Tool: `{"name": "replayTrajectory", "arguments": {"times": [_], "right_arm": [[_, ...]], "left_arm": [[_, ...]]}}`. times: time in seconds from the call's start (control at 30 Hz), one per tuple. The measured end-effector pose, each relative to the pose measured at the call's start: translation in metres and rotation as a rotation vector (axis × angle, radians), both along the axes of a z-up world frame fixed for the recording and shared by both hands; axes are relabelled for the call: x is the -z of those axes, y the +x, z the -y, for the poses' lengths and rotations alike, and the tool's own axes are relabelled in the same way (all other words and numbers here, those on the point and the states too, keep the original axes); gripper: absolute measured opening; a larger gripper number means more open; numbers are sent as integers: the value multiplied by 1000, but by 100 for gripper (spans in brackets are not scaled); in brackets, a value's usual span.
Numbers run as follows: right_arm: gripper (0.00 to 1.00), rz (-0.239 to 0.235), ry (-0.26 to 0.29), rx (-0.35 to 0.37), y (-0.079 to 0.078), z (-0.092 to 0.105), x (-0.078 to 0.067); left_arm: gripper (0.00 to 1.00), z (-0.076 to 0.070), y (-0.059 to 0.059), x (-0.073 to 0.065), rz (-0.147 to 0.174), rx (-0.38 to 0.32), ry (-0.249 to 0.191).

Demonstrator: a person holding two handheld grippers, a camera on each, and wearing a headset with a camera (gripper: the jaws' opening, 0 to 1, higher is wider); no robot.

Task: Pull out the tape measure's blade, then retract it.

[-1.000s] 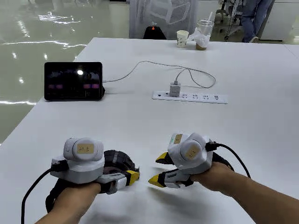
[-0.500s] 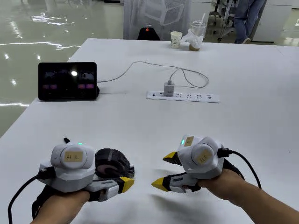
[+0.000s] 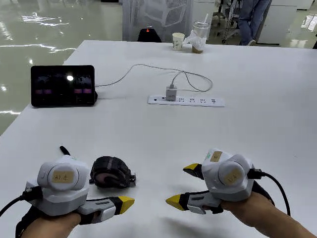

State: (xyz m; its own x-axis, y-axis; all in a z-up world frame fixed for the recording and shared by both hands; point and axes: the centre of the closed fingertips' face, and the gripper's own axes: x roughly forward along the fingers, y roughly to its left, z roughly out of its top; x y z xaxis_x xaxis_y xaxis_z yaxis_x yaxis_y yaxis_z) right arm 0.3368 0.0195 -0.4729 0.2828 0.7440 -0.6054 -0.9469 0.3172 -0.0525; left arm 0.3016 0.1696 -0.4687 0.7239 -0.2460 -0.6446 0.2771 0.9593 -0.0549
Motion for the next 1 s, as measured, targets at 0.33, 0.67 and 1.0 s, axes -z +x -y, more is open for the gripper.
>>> {"name": "replayTrajectory", "arguments": {"times": [0.33,0.67,1.0], "right_arm": [[61,-7,41,83,-10,19,-6],[68,-24,76,156,-22,29,-10],[77,-27,133,225,-32,40,-18]], "left_arm": [[84,-1,-12,-4,22,29,0],[87,3,-23,-10,48,61,1],[90,11,-32,-21,95,95,-5]]}}
